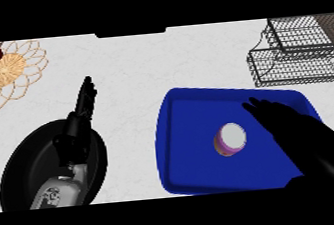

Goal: Pick the can from the tray and place it in the tiered basket

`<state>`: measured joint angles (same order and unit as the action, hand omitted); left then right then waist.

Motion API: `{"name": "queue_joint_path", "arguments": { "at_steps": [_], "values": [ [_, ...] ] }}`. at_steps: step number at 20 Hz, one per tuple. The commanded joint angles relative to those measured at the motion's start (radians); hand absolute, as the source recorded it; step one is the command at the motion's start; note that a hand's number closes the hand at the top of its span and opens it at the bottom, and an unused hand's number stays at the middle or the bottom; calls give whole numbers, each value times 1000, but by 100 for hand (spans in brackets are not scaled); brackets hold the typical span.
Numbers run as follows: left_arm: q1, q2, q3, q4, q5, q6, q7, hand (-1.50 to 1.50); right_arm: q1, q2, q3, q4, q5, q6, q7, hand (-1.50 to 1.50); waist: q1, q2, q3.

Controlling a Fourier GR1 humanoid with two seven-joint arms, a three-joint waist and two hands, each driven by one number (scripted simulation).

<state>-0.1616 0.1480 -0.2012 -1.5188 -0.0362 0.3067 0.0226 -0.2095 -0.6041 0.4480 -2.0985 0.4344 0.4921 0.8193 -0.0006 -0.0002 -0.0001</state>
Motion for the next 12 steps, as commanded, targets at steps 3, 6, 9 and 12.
{"name": "queue_joint_path", "arguments": {
  "at_steps": [3,6,9,12],
  "values": [
    [36,6,19,-100,-26,-24,62,0,87,51,-44,-2,84,21,-109,-150,1,-1,0],
    [-88,-37,25,-16,-52,-8,120,0,115,83,-16,-18,123,27,-116,-150,-4,0,0],
    [26,-4,34,-125,-35,-57,97,0,65,125,-44,116,149,44,-199,-150,4,0,0],
    [93,13,54,-129,-26,-94,41,0,54,178,-78,96,150,63,-168,-150,5,0,0]
  ]
}}
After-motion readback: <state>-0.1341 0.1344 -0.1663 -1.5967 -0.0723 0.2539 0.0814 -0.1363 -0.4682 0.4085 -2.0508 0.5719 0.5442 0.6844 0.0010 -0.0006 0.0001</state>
